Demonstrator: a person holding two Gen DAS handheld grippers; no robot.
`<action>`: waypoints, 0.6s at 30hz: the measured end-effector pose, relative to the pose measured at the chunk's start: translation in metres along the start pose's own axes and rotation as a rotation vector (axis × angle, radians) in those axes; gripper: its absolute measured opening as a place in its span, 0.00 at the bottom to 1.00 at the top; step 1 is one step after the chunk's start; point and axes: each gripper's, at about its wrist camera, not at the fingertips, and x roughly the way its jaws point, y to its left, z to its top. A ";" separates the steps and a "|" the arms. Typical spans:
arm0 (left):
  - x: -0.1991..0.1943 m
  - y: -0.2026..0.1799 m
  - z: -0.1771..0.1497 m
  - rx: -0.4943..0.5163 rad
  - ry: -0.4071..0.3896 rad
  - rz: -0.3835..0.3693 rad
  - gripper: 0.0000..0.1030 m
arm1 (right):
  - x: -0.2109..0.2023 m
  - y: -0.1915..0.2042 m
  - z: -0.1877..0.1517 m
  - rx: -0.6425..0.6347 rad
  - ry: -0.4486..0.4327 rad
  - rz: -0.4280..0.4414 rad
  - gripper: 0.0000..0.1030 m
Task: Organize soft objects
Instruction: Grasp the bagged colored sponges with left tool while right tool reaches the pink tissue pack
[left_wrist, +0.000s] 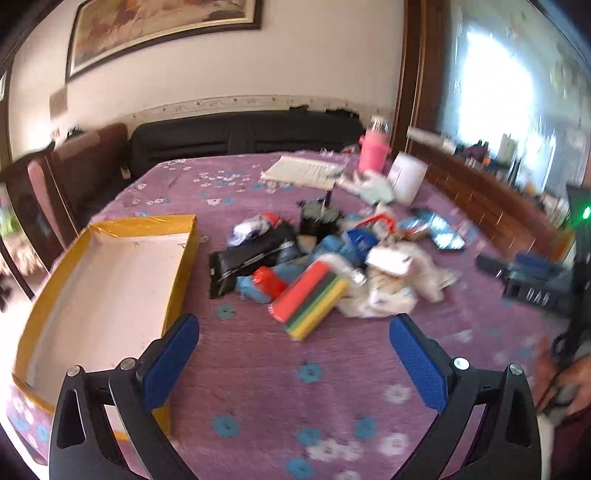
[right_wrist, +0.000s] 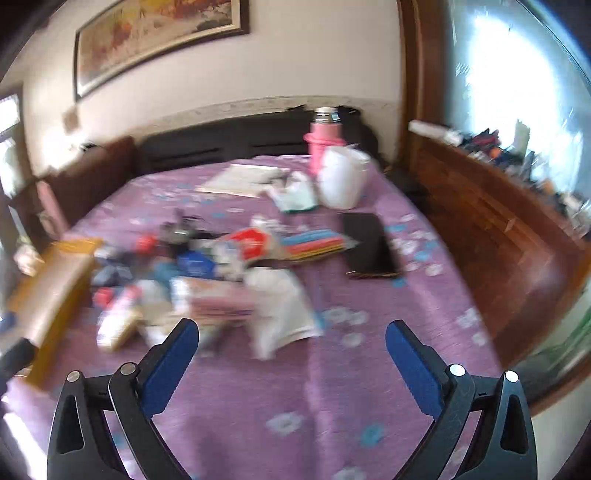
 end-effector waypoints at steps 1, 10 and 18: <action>0.004 0.000 -0.002 0.013 0.013 -0.005 1.00 | 0.008 -0.005 -0.001 0.011 0.012 0.001 0.99; 0.092 -0.017 0.006 0.114 0.186 -0.006 1.00 | 0.064 -0.026 -0.011 0.122 0.122 0.131 0.99; 0.140 -0.021 0.006 0.143 0.329 -0.083 0.48 | 0.079 -0.022 -0.019 0.160 0.106 0.167 0.99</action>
